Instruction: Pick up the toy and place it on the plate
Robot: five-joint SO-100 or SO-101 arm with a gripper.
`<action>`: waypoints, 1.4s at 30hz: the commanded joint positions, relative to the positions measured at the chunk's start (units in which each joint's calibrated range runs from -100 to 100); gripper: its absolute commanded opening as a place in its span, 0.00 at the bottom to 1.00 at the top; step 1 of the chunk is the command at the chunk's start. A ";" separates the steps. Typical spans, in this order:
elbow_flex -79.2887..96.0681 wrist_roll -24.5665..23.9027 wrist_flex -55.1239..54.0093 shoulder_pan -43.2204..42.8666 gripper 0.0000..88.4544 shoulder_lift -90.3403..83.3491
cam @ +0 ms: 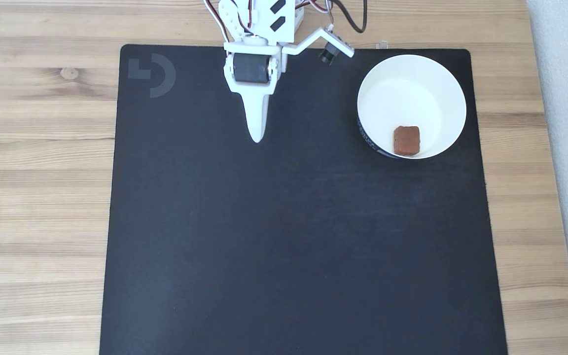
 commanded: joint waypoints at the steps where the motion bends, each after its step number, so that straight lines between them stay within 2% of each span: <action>1: 0.69 0.28 0.37 0.43 0.03 -0.67; 10: 0.69 0.54 0.37 1.10 0.03 -0.67; 14: 0.69 4.04 0.37 1.85 0.03 -0.75; 42: 0.69 3.68 0.03 1.60 0.03 -0.58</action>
